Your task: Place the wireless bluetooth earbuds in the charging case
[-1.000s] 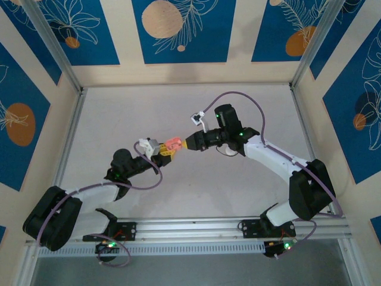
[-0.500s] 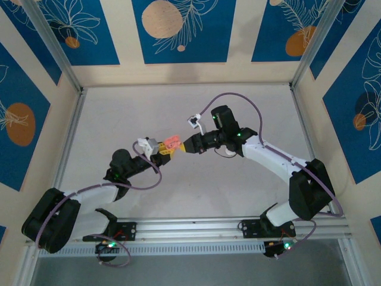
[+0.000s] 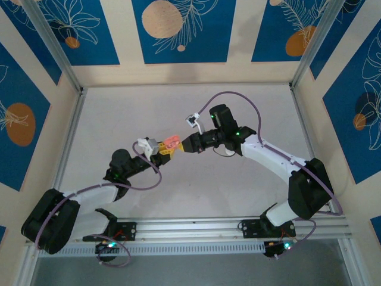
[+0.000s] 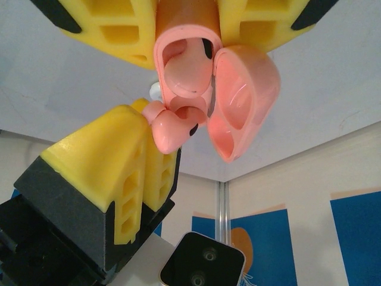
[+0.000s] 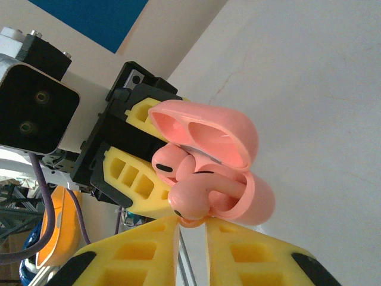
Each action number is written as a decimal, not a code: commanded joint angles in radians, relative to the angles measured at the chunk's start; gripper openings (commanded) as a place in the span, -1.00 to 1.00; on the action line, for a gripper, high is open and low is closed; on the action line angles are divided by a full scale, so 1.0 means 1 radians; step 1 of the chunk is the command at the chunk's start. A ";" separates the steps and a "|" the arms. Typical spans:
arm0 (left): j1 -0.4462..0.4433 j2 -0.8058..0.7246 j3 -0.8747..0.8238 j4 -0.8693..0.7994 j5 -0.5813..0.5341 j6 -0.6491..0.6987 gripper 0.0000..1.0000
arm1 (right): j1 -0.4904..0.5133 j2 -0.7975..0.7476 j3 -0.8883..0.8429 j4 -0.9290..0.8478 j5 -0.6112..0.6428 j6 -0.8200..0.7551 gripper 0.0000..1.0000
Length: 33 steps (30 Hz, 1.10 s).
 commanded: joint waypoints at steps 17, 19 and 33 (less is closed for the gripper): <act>-0.034 -0.033 0.050 -0.058 0.008 0.065 -0.60 | 0.016 0.016 0.045 0.004 0.025 0.021 -0.49; -0.035 -0.034 0.050 -0.061 0.008 0.068 -0.59 | 0.016 0.015 0.045 0.004 0.023 0.021 -0.48; -0.043 -0.026 0.057 -0.086 0.000 0.088 -0.59 | 0.018 0.022 0.056 0.011 0.021 0.030 -0.49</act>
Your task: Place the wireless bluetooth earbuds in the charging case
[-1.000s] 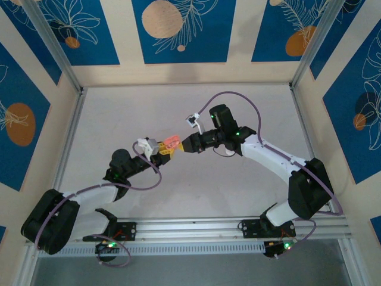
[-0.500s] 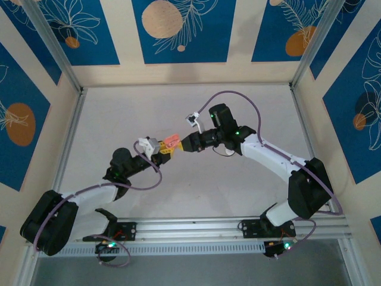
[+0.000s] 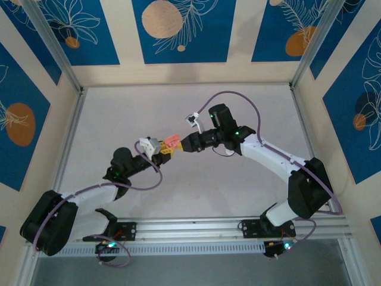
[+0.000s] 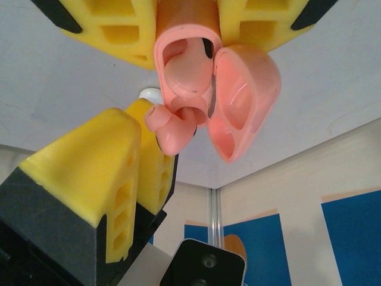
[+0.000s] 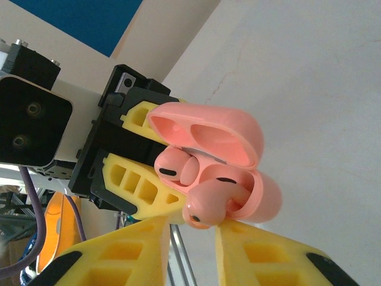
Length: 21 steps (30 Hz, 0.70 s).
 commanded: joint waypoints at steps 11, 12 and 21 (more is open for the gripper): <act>-0.043 -0.016 0.034 -0.052 0.024 0.065 -0.60 | 0.008 0.024 0.051 0.005 0.035 0.028 -0.58; -0.048 -0.017 0.037 -0.063 0.022 0.071 -0.60 | 0.008 0.025 0.053 0.003 0.040 0.035 -0.59; -0.088 -0.016 0.061 -0.151 -0.008 0.144 -0.60 | 0.008 0.044 0.058 -0.002 0.069 0.090 -0.66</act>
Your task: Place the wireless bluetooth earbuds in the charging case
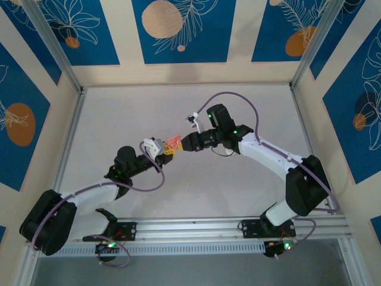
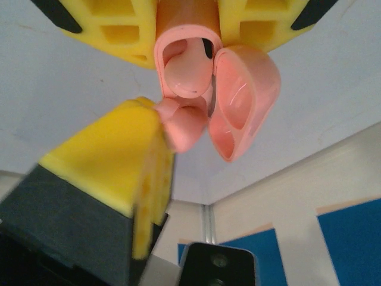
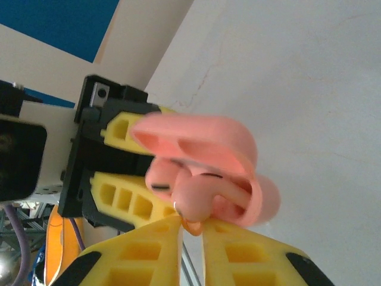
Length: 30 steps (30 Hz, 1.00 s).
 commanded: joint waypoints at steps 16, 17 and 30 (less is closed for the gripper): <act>-0.058 -0.028 0.021 -0.031 0.020 0.062 -0.59 | 0.000 -0.005 0.006 0.002 0.009 0.039 -0.64; -0.058 -0.027 0.019 -0.025 0.021 0.059 -0.60 | 0.000 -0.008 0.005 -0.001 0.006 0.036 -0.64; -0.058 -0.010 0.006 0.056 -0.024 0.026 -0.59 | 0.004 -0.027 0.008 -0.045 -0.024 0.000 -0.63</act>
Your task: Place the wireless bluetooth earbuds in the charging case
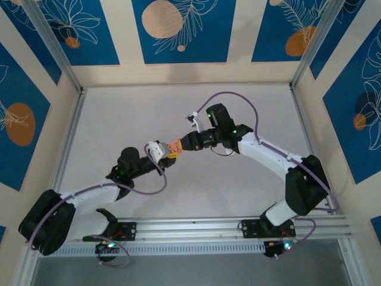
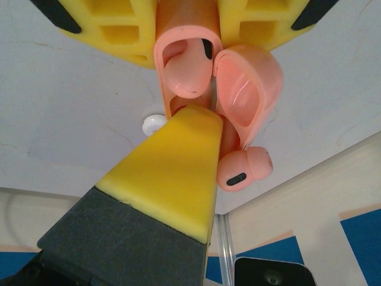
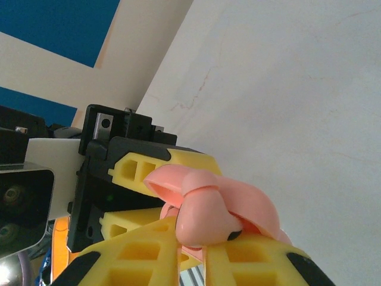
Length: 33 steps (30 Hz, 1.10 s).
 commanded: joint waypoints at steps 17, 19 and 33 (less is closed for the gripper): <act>-0.014 0.044 -0.011 0.161 -0.048 -0.025 -0.59 | 0.012 -0.063 0.019 -0.067 -0.055 -0.057 -0.56; -0.013 0.046 -0.011 0.158 -0.047 -0.023 -0.59 | 0.012 -0.067 0.022 -0.066 -0.051 -0.061 -0.56; -0.012 0.046 -0.012 0.140 -0.055 -0.013 -0.59 | 0.009 -0.111 0.024 -0.027 -0.054 -0.060 -0.51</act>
